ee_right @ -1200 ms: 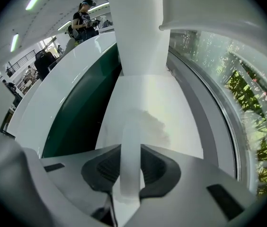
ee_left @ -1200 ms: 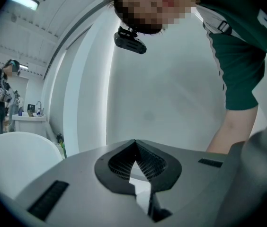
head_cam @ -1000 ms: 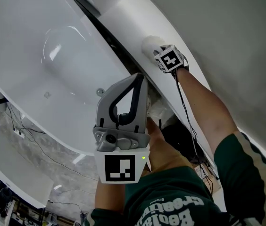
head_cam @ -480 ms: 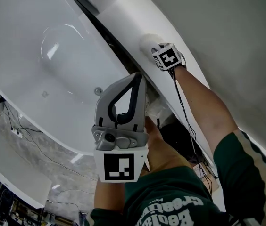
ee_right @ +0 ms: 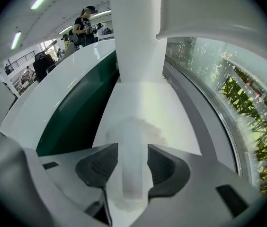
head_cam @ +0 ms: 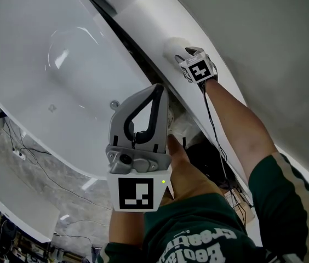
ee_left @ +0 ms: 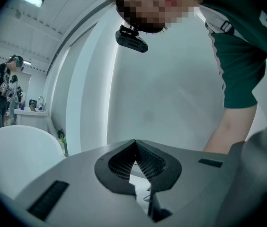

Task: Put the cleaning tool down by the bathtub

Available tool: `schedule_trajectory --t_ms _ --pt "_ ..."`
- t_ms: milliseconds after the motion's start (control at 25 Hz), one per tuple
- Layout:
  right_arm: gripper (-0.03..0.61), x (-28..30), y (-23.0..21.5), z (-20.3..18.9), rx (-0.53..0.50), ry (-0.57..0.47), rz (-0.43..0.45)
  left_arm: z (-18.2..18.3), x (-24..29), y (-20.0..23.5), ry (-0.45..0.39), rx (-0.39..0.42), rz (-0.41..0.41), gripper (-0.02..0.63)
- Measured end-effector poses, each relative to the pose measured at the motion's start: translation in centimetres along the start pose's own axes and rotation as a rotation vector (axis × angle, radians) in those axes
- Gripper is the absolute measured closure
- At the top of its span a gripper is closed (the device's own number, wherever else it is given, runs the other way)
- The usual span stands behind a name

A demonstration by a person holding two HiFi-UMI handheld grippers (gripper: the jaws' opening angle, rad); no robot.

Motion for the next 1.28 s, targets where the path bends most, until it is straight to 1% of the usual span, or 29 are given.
schedule_trajectory --t_ms 200,440,720,880,1000,1280 --pt "0.374 -0.3 0.0 -0.1 -0.019 -0.003 0.004 0.0 -0.2 -0.6 -0.004 0.003 -0.027 0.611" --pt "0.374 -1.1 0.8 0.3 -0.026 -0.012 0.018 0.8 -0.5 -0.2 -0.013 0.008 -0.028 0.611" --pt "0.374 -3.6 2.4 1.7 -0.064 -0.027 0.012 3.4 -1.4 -0.4 -0.036 0.008 -0.059 0.611" --pt "0.374 -6.1 3.5 2.3 -0.075 -0.072 -0.007 5.1 -2.2 -1.2 -0.068 0.032 -0.075 0.611" --pt "0.374 -8.2 4.4 2.9 -0.109 -0.102 -0.02 6.6 -3.0 -1.9 -0.084 0.058 -0.092 0.611" --pt "0.374 -14.0 6.9 4.2 -0.113 -0.2 -0.056 9.6 -5.8 -3.1 -0.101 0.09 -0.112 0.611"
Point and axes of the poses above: the fingertips, and each gripper's own axes: x forward along the fingers, y to its left, z out of its top, the point moved 7 cm from there along -x, backward along the fingers, and after that the axes turned 13 degrees about z, right-handed, at the moved point
